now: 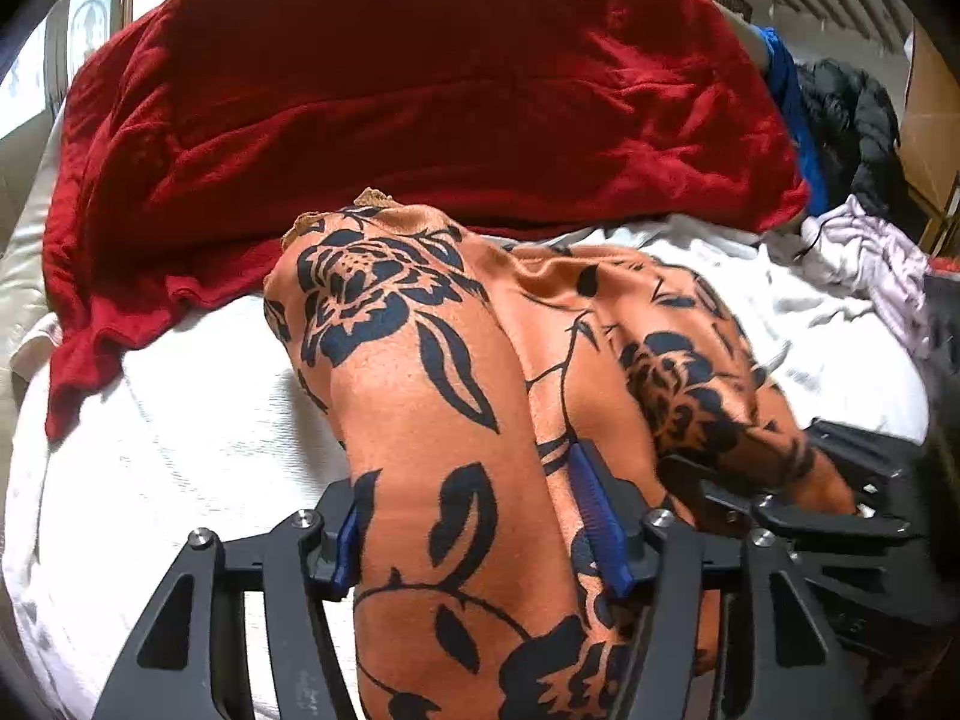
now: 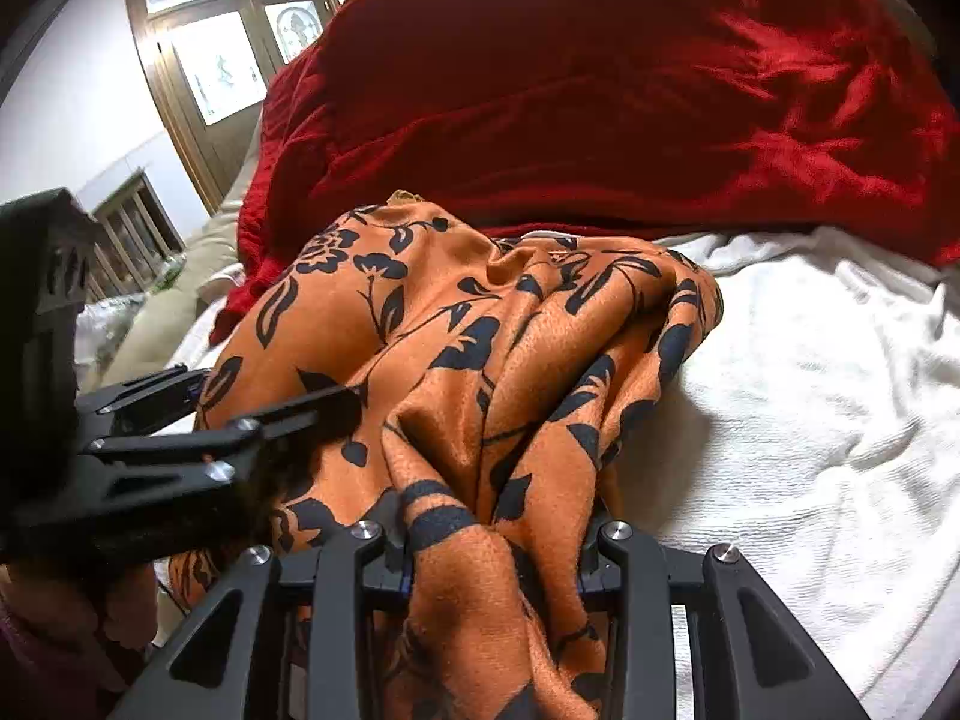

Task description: Fold small clothes

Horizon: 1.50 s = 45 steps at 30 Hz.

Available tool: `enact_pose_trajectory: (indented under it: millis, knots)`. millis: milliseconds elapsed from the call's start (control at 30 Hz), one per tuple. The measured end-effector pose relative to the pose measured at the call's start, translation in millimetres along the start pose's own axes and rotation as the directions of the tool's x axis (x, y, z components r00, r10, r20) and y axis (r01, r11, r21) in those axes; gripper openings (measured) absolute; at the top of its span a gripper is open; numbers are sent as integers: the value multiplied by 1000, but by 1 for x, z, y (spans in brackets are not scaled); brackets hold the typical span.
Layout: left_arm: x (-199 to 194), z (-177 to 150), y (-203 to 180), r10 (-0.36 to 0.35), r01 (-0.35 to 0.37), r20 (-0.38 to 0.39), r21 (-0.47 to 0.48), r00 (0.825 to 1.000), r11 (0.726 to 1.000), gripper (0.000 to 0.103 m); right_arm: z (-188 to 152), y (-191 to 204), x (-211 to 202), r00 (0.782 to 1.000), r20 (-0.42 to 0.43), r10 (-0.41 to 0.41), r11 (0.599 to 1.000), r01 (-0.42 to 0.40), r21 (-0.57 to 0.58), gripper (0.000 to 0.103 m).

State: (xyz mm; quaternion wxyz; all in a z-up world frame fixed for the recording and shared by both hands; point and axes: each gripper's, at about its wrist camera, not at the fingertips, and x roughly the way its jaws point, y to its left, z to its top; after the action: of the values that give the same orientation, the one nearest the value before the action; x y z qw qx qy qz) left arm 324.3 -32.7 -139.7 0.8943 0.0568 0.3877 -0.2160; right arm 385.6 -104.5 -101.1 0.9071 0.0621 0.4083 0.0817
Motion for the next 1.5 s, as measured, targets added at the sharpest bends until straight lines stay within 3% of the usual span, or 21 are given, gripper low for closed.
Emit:
enact_pose_trajectory:
  millis: [300,800,967,1167,1500]
  knots:
    - [9,0,-4,34,-34,-10,11,999,999,69,9,12,9,998,-30,-60,998,59,-26,43]
    - [12,1,-4,34,-34,-14,1,999,999,73,4,2,2,995,-28,-94,993,92,-72,47]
    - [-2,-4,-12,104,-104,30,17,994,994,76,2,-5,-6,993,-15,-114,991,113,-73,59]
    - [-36,-16,-27,245,-252,129,48,961,966,77,-5,-5,-26,984,26,-176,979,178,-98,63]
    - [-111,-35,-19,427,-409,233,-121,874,904,79,-5,16,-105,919,231,-320,922,358,-148,63]
